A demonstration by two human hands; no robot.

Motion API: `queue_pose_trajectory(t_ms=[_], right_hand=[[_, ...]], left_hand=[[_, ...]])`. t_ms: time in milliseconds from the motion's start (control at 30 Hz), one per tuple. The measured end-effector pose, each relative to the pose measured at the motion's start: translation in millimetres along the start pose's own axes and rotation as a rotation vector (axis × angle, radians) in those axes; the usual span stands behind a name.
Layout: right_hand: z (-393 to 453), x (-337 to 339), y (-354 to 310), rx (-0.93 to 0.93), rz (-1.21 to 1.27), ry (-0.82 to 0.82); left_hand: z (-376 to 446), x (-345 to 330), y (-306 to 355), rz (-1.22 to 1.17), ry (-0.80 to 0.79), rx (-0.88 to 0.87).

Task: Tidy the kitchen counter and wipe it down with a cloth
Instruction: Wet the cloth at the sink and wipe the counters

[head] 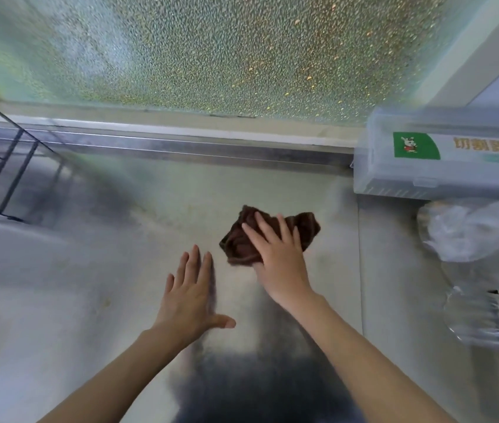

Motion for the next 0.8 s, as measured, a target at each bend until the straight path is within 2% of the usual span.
queue_pose_trajectory(t_ms=[67,100,167,267,333,367,467,500,533,600,667,700,733,800], right_hand=[[-13,-13,-15,0.156,-0.105,-0.118],[-5,-5,-4,0.156,-0.148,-0.121],[23,23,36,0.002,-0.141,-0.047],[47,61,94,-0.387,0.072,0.133],[48,52,78,-0.462,0.116,0.176],[49,39,54,-0.381,0.091,0.148],[37,-1,-23,0.058,-0.081,-0.044],[37,-4,-25,0.123,-0.137,-0.092],[42,2,-14,0.111,-0.168,-0.085],[55,29,28,-0.098,-0.142,0.038],[53,53,75,-0.428,0.039,0.188],[50,56,82,-0.529,0.107,0.232],[51,53,74,-0.547,0.109,0.241],[63,35,27,-0.350,0.043,0.170]], left_hand=[[0,2,1,0.005,-0.013,0.011],[-1,3,2,0.006,-0.018,0.013],[-3,5,5,0.011,-0.026,0.013],[-5,8,7,0.019,-0.020,0.008],[-5,7,6,0.009,-0.015,0.001],[-5,6,5,0.005,-0.012,-0.002],[-4,5,3,0.009,-0.002,-0.007],[-4,6,3,0.011,0.000,-0.009],[-4,6,4,0.008,0.001,-0.011],[-4,6,4,0.000,0.008,-0.017],[-4,6,4,0.001,0.027,-0.026],[-5,7,3,0.000,0.041,-0.035],[-6,7,2,-0.004,0.059,-0.049],[-13,9,-1,-0.036,0.125,-0.083]])
Point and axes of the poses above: each hand's wrist, its own z-axis towards the middle knuckle, its own x-axis out of the back of the hand, y = z × x, the point moved 10 cm from there along z, towards the middle knuckle, and after that the axes turned 14 degrees about -y, right-handed, at the moved point
